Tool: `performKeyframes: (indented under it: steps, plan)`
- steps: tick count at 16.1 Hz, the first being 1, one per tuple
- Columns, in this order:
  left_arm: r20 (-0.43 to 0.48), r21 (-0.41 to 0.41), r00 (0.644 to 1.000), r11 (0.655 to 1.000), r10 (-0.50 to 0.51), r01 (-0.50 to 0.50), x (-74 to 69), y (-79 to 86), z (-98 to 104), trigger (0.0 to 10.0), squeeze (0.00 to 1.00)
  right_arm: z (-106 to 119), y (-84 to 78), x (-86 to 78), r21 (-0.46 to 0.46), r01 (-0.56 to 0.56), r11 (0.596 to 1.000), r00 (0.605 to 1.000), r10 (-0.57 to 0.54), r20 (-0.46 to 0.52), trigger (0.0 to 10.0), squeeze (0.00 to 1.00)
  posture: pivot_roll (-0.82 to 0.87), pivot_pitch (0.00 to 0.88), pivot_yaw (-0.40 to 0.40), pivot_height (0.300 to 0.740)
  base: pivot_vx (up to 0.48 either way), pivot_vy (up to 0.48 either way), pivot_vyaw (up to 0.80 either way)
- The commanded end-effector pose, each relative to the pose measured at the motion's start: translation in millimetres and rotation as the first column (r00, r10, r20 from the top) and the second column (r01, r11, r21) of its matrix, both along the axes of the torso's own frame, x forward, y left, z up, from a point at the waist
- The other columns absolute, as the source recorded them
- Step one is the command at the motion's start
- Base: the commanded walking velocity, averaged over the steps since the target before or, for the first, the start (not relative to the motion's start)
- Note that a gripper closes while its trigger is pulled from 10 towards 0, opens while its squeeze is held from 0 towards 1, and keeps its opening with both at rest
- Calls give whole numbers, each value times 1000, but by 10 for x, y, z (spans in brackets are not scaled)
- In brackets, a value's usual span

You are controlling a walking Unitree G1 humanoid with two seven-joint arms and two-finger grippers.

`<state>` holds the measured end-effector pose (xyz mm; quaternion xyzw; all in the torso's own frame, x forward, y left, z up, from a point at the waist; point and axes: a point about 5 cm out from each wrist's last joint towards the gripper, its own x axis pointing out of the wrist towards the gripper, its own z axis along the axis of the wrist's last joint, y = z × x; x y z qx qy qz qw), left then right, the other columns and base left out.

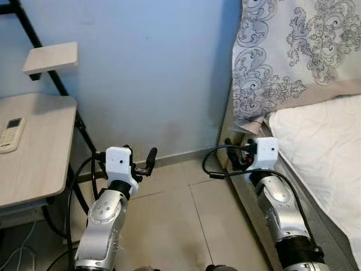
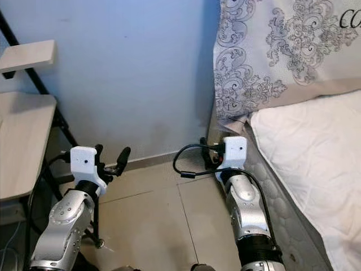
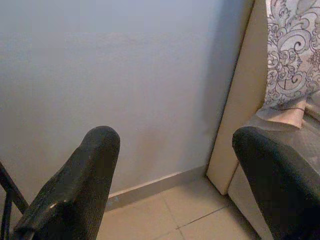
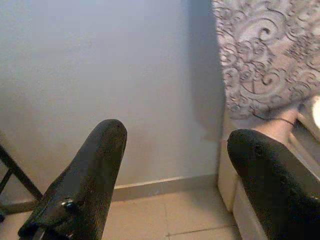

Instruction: Clean up the room

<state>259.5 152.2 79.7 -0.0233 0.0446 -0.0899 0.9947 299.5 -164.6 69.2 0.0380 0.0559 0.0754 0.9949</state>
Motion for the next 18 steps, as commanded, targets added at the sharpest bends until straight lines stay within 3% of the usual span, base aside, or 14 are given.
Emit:
performKeyframes:
  steps: [1, 2, 4, 7, 9, 14, 18]
  plan:
    - [0, 15, 1000, 1000, 0, 0, -39, 47, 1, 10000, 0, 28, -71, -5, 16, 36, 999, 999, -36, 22, 10000, 0, -91, 0, 76, 740, 0, 0, -569]
    - [15, 73, 998, 996, -59, 58, -125, 70, 17, 10000, 0, -63, -195, -103, -15, 43, 999, 999, -43, -5, 10000, 0, -90, 0, 75, 740, 0, 0, -575]
    - [13, 80, 998, 995, -67, 66, -100, 57, 14, 10000, 0, -123, -240, -155, -35, 39, 999, 999, -40, -26, 10000, 0, -90, 0, 74, 740, 0, 0, -575]
    - [20, 86, 992, 988, -127, 125, -52, -94, 30, 10000, 0, -38, -103, -88, -42, 0, 999, 1000, 1, 22, 10000, 0, -99, 0, 83, 740, 0, -320, -577]
    - [17, 83, 990, 987, -137, 135, -60, -105, 21, 10000, 0, -18, -70, -83, -38, -6, 999, 999, 8, 33, 10000, 0, -104, 0, 88, 740, 0, -474, -575]
    - [23, 66, 990, 988, -138, 136, -10, -105, 21, 10000, 0, 31, -42, -62, -42, -12, 999, 998, 15, 56, 10000, 0, -110, 0, 92, 740, 0, 0, -576]
    - [22, 64, 985, 983, -172, 171, 15, -122, 16, 10000, 0, 66, -21, -60, -52, -26, 998, 997, 29, 72, 10000, 0, -107, 0, 84, 740, 0, 451, -572]
